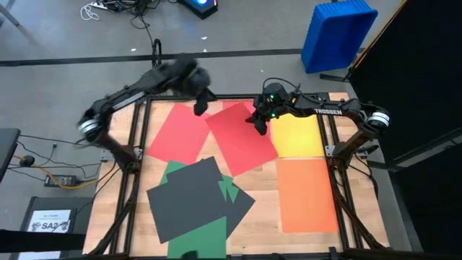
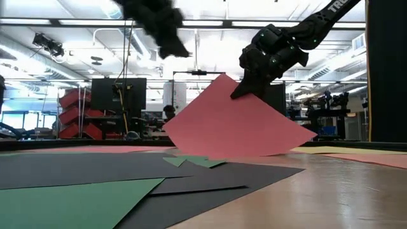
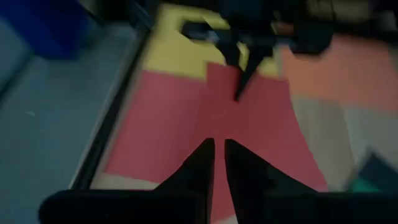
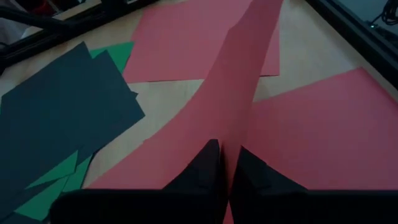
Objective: Organize paper
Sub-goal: Stack the pink colored paper on top of the pink colored paper
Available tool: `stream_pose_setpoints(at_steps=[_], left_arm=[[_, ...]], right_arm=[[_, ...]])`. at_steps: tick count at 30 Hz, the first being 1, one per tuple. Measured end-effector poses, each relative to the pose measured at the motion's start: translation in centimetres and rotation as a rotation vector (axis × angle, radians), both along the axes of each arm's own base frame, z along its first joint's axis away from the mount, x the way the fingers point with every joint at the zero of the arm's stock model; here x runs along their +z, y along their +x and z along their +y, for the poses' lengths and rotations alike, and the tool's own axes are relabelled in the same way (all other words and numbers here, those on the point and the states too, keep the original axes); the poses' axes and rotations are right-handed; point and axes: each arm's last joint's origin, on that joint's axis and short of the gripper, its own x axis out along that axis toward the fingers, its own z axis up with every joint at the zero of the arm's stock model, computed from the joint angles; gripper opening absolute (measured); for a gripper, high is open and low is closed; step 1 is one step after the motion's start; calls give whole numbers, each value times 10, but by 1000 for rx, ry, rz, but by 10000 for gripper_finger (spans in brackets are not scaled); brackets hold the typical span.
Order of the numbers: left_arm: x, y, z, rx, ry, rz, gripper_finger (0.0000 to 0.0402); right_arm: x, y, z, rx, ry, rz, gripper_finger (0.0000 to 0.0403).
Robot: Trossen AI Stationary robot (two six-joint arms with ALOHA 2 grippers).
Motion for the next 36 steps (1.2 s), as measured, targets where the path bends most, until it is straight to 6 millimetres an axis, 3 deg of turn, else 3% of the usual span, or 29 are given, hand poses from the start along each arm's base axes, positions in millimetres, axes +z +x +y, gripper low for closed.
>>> stream_pose_setpoints(at_steps=[2,5,9,14,23,28,36], left_arm=[[-19,-19,-15,109,3,-119,20],[-67,-39,-38,268,-63,-290,21],[-122,-59,-60,334,-180,-536,33],[-166,-73,-74,406,-349,-553,72],[-198,-77,-80,617,-527,-377,152],[-206,-75,-79,666,-580,-344,172],[-214,-55,-67,694,-604,-281,180]], right_arm=[[0,0,0,-2,6,-3,0],[0,0,0,-3,6,-4,0],[0,1,0,-1,5,-6,0],[1,1,1,-8,15,-12,0],[2,2,1,-5,20,-27,0],[2,2,1,8,28,-34,0],[3,2,1,13,29,-39,0]])
